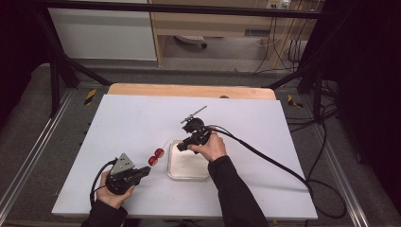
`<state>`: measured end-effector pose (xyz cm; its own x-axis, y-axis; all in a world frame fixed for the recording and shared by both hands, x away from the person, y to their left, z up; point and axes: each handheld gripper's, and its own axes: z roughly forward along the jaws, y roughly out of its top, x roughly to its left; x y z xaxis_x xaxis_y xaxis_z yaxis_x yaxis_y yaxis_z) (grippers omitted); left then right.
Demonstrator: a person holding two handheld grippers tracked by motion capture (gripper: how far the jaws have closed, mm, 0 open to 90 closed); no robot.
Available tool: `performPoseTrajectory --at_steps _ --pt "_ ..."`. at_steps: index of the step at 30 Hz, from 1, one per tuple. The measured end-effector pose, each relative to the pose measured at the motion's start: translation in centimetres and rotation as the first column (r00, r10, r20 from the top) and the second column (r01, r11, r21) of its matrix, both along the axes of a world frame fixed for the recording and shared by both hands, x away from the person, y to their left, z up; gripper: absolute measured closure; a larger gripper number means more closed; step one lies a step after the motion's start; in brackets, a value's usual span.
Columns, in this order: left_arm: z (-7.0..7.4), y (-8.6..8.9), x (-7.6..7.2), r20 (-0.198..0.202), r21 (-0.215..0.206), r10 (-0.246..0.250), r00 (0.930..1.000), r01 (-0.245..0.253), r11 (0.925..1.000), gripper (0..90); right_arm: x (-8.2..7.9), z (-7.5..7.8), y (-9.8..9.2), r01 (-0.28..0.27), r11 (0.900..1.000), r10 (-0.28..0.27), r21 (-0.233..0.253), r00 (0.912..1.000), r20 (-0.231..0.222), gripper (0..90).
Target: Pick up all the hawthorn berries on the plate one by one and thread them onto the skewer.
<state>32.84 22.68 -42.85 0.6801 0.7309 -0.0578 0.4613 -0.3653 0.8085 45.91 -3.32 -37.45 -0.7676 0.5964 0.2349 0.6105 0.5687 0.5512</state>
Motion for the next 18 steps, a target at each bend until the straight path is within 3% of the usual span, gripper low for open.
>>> performPoseTrajectory --at_steps 2,7,11,14,17,18 --pt "0.0 -0.1 0.0 0.001 0.001 0.0 1.0 0.0 1.0 88.4 -0.5 -0.1 -0.6 0.024 0.998 -0.024 0.062 0.9997 -0.005 61.8" --pt "0.1 -0.2 -0.1 0.005 0.004 -0.002 1.0 0.002 1.0 88.4 -1.7 -0.6 -2.0 0.068 0.985 -0.07 0.156 0.9975 0.012 61.8" --pt "0.2 -0.4 -0.2 0.011 0.0 0.0 0.9999 0.0 1.0 88.4 -2.7 -1.3 -2.9 0.1 0.966 -0.108 0.239 0.994 0.019 61.8" --pt "0.3 -0.4 -0.4 0.016 -0.003 0.004 0.9999 -0.004 1.0 88.4 -3.3 -1.9 -3.6 0.136 0.939 -0.147 0.316 0.9891 0.01 61.8" --pt "0.3 -0.6 -0.5 0.021 -0.008 0.012 0.9997 -0.012 0.9999 88.4 -3.9 -2.6 -4.2 0.17 0.905 -0.186 0.39 0.9824 0.005 61.9" --pt "0.4 -0.6 -0.5 0.022 -0.008 0.014 0.9997 -0.014 0.9999 88.4 -4.2 -2.9 -4.5 0.188 0.888 -0.206 0.419 0.9785 -0.001 61.9"
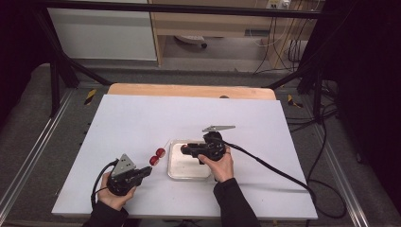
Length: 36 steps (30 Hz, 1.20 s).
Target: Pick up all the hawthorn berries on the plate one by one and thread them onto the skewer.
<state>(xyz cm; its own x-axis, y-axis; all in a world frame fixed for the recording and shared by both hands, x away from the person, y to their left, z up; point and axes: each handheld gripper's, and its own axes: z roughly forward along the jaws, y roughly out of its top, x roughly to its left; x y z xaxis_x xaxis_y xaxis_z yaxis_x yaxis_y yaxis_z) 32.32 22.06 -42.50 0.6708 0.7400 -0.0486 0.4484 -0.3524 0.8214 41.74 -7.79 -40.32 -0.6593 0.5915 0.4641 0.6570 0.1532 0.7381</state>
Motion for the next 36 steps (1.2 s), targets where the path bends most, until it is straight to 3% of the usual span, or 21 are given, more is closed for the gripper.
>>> performPoseTrajectory --at_steps 4,6,15,21,26,31,34,36 --pt "0.1 -0.3 -0.2 0.006 -0.011 0.002 1.0 -0.002 0.9999 88.4 -0.6 -0.9 -0.7 0.056 0.993 -0.057 0.103 0.9983 0.006 61.9" --pt "0.1 -0.5 -0.4 0.011 -0.015 0.005 0.9999 -0.005 0.9999 88.4 -0.8 -1.3 -0.8 0.07 0.989 -0.072 0.132 0.9974 0.006 61.9" --pt "0.2 -1.2 -0.9 0.02 -0.029 0.014 0.9997 -0.013 0.9995 88.4 -1.5 -2.5 -1.3 0.146 0.948 -0.157 0.281 0.9874 0.017 62.0" --pt "0.2 -2.2 -1.2 0.008 -0.069 0.035 0.9994 -0.034 0.9971 88.3 -1.7 -2.2 -1.3 0.182 0.909 -0.216 0.375 0.9751 0.05 62.0" --pt "0.1 -3.2 -1.5 0.0 -0.099 0.065 0.9979 -0.064 0.993 88.4 -1.8 -2.0 -1.4 0.216 0.872 -0.276 0.44 0.9582 0.076 62.1" --pt "-0.1 -4.3 -1.8 -0.024 -0.1 0.074 0.9969 -0.076 0.9921 88.4 -1.8 -1.8 -1.3 0.244 0.833 -0.328 0.497 0.9404 0.089 62.1" --pt "-0.1 -4.9 -1.9 -0.035 -0.101 0.07 0.9969 -0.073 0.9921 88.3 -1.8 -1.6 -1.4 0.251 0.818 -0.351 0.517 0.9307 0.103 62.1" --pt "-0.1 -5.3 -1.8 -0.019 -0.108 0.059 0.998 -0.061 0.9923 88.4 -1.8 -1.6 -1.4 0.256 0.812 -0.363 0.525 0.9254 0.11 62.1"
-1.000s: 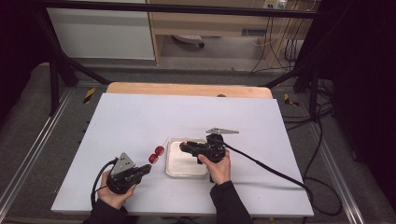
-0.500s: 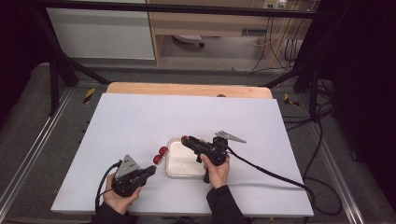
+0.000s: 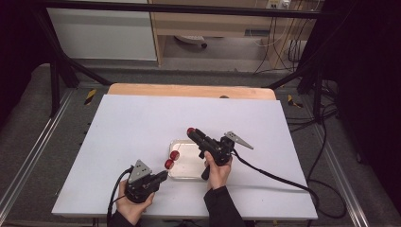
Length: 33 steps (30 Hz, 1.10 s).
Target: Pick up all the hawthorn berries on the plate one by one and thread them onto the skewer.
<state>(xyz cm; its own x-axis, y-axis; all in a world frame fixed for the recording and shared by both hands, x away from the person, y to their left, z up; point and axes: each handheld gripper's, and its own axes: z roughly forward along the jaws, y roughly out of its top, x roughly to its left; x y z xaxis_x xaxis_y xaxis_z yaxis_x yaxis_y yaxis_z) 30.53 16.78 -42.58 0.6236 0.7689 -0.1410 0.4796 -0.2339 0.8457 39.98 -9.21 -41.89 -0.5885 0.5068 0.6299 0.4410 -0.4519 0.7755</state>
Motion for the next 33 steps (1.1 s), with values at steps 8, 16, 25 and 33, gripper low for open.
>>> performPoseTrajectory --at_steps 8,16,25,33 --pt "0.6 -1.4 -0.2 -0.022 -0.028 -0.005 0.9997 0.004 0.9996 88.3 0.0 0.4 -0.1 0.021 0.998 -0.022 0.061 0.9995 0.023 62.1" --pt "1.1 -2.2 0.2 -0.017 -0.049 0.011 0.9998 -0.012 0.9987 88.3 -0.2 0.7 -0.2 0.021 0.995 -0.025 0.097 0.999 0.037 62.2" --pt "1.2 -2.7 0.4 -0.004 -0.067 0.023 0.9997 -0.024 0.9975 88.4 -0.3 0.7 -0.2 0.026 0.993 -0.03 0.115 0.9987 0.041 62.2" --pt "1.3 -2.8 0.5 -0.001 -0.067 0.024 0.9997 -0.024 0.9975 88.4 -0.3 0.7 -0.2 0.024 0.992 -0.029 0.125 0.9989 0.036 62.2"
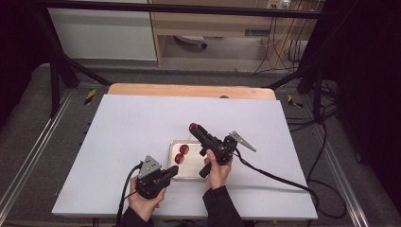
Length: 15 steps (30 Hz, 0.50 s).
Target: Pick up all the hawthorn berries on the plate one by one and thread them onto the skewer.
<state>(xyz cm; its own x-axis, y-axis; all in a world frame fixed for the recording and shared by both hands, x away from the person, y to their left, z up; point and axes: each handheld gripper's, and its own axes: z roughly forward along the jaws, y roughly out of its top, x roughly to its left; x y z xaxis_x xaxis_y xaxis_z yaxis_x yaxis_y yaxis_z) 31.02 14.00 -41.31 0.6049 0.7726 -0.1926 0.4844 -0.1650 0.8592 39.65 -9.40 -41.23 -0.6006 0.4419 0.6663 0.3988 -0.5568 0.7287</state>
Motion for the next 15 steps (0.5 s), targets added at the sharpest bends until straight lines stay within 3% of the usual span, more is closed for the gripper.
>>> performPoseTrajectory --at_steps 15 --pt "0.24 -0.27 0.28 0.007 -0.01 0.011 0.9999 -0.01 0.9999 88.4 -0.16 -0.34 0.2 -0.016 1.0 0.016 -0.001 0.9998 -0.013 62.2"
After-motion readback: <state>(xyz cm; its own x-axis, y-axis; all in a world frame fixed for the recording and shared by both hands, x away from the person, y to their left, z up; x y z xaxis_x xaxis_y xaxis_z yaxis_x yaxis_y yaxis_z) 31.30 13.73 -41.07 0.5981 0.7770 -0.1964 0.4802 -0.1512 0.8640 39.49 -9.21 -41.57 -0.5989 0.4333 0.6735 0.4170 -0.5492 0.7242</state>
